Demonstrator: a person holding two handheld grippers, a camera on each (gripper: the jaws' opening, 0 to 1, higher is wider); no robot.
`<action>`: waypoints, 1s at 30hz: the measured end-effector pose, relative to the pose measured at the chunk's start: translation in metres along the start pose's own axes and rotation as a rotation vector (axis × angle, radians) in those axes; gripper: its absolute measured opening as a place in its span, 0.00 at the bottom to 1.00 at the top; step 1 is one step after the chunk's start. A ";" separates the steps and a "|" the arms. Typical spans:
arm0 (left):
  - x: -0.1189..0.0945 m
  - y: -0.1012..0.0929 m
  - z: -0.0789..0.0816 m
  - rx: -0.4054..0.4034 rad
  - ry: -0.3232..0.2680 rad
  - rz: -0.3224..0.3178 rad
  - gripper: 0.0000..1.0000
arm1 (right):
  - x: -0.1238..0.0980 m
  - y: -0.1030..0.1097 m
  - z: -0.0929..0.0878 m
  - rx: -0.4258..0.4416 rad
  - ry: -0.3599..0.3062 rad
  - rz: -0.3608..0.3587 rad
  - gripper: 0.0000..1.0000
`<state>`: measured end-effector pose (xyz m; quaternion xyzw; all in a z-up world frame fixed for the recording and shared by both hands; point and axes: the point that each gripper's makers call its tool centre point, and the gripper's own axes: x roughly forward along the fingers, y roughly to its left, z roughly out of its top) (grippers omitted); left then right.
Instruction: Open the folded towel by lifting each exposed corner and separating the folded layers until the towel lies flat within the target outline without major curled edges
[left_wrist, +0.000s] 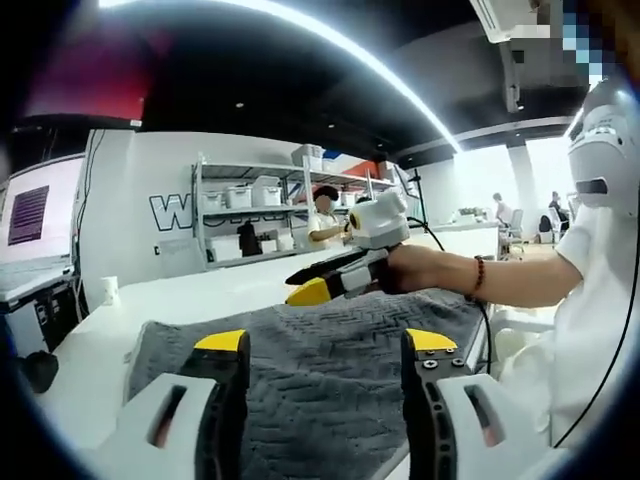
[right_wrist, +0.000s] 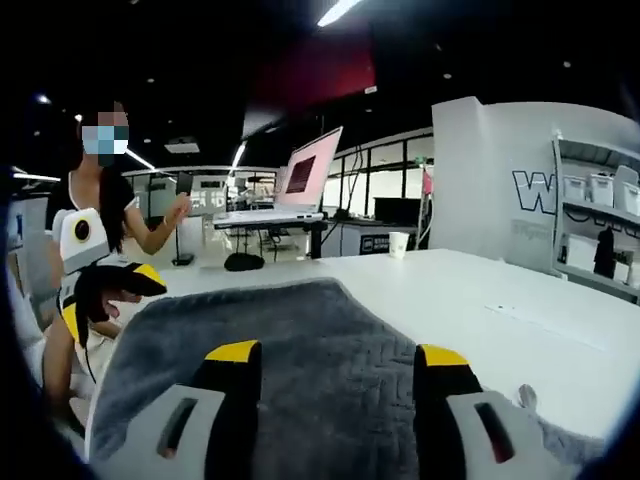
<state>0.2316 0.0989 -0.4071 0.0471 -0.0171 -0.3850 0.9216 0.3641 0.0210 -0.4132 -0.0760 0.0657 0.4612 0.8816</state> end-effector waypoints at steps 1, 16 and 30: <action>0.001 -0.003 0.001 -0.024 -0.008 -0.020 0.64 | -0.004 0.000 0.002 -0.013 -0.009 -0.001 0.60; 0.017 -0.029 0.020 -0.038 -0.061 -0.084 0.74 | -0.070 0.010 0.013 -0.058 -0.072 -0.027 0.73; 0.020 -0.047 0.038 -0.030 -0.091 -0.115 0.81 | -0.149 0.020 0.007 -0.072 -0.143 -0.116 0.87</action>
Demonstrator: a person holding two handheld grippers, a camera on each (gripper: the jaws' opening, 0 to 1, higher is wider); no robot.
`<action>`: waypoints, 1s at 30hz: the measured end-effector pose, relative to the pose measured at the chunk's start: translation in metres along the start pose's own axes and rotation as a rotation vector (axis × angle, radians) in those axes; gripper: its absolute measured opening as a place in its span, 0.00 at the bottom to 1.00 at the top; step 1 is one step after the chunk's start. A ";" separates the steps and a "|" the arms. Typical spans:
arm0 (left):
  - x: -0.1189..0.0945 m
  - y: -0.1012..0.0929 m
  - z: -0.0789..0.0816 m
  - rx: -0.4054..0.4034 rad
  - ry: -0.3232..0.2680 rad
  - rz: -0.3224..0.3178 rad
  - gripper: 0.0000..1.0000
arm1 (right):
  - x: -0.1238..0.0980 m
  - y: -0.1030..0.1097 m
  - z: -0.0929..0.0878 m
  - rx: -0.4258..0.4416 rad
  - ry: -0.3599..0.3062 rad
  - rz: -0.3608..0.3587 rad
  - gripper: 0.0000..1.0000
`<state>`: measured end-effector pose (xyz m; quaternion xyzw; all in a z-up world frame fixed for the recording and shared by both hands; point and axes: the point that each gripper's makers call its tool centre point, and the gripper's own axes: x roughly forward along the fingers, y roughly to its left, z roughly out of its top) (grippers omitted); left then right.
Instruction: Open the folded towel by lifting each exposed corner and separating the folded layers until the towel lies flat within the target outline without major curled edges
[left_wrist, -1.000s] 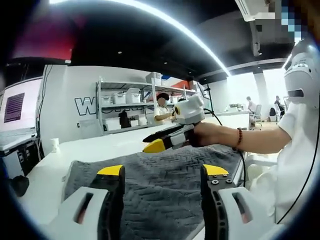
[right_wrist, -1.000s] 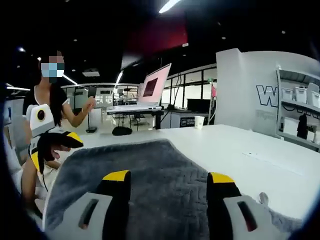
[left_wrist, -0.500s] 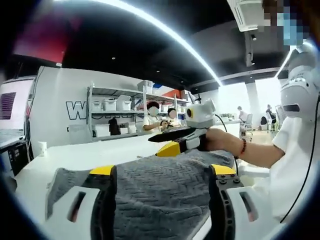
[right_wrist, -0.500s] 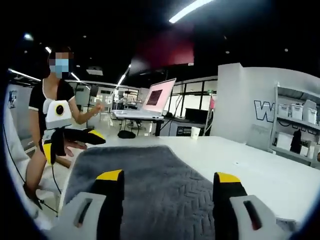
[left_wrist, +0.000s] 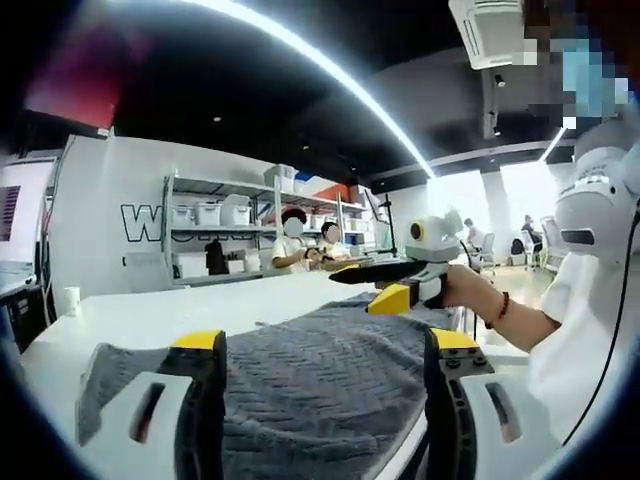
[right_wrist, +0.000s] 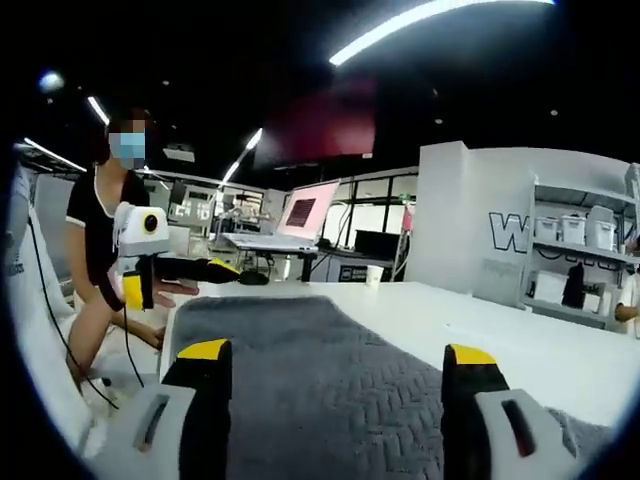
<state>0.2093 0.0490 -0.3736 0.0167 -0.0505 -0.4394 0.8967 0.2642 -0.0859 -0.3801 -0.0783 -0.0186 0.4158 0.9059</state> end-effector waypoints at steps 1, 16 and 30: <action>0.000 -0.002 0.001 0.008 0.006 -0.002 0.81 | -0.004 -0.001 0.000 0.006 -0.004 -0.005 0.87; -0.006 -0.002 0.005 0.030 0.003 0.010 0.82 | -0.054 -0.004 -0.018 0.014 -0.027 -0.047 0.91; -0.009 0.002 -0.003 0.052 0.035 0.040 0.82 | -0.055 -0.006 -0.023 0.011 -0.006 -0.051 0.89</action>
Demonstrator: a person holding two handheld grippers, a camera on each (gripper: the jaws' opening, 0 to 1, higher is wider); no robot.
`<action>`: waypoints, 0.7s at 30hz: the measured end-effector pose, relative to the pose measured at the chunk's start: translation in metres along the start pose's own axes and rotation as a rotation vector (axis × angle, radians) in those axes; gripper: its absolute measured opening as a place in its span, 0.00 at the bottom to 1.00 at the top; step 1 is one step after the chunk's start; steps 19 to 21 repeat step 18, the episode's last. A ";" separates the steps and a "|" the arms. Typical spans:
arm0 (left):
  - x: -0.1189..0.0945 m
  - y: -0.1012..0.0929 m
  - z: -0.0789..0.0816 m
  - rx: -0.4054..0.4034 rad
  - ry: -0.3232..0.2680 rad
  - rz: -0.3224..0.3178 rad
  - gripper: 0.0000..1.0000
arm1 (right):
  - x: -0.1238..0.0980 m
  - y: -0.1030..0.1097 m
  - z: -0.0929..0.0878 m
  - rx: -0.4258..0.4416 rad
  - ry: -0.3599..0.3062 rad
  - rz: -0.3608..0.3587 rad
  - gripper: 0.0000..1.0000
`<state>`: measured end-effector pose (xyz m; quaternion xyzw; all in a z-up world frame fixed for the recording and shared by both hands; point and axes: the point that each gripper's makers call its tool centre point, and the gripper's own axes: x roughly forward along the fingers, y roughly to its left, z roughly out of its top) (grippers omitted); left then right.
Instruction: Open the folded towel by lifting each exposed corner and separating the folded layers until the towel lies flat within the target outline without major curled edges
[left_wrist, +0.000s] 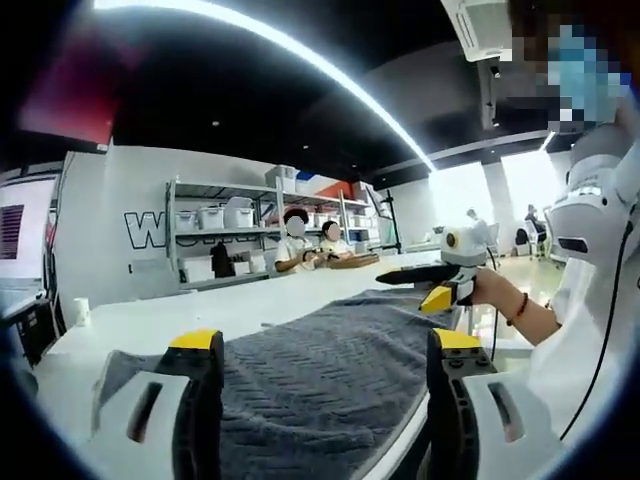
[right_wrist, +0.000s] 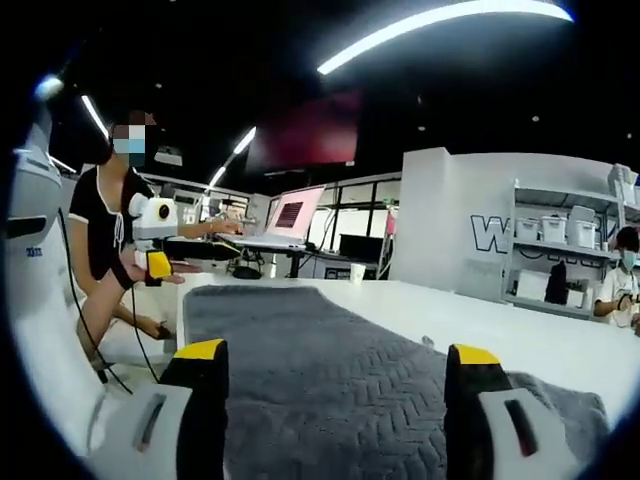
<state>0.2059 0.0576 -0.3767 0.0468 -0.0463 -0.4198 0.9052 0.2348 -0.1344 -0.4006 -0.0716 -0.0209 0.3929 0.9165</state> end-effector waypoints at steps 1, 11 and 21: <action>0.001 -0.001 -0.002 -0.004 0.008 -0.003 0.82 | 0.000 0.000 0.001 0.001 -0.006 -0.003 0.89; -0.001 -0.004 0.001 -0.003 -0.005 -0.013 0.82 | 0.000 0.004 0.004 0.001 -0.028 0.005 0.90; -0.002 -0.004 0.001 -0.008 -0.009 -0.018 0.82 | 0.002 0.007 -0.001 -0.002 -0.011 0.013 0.90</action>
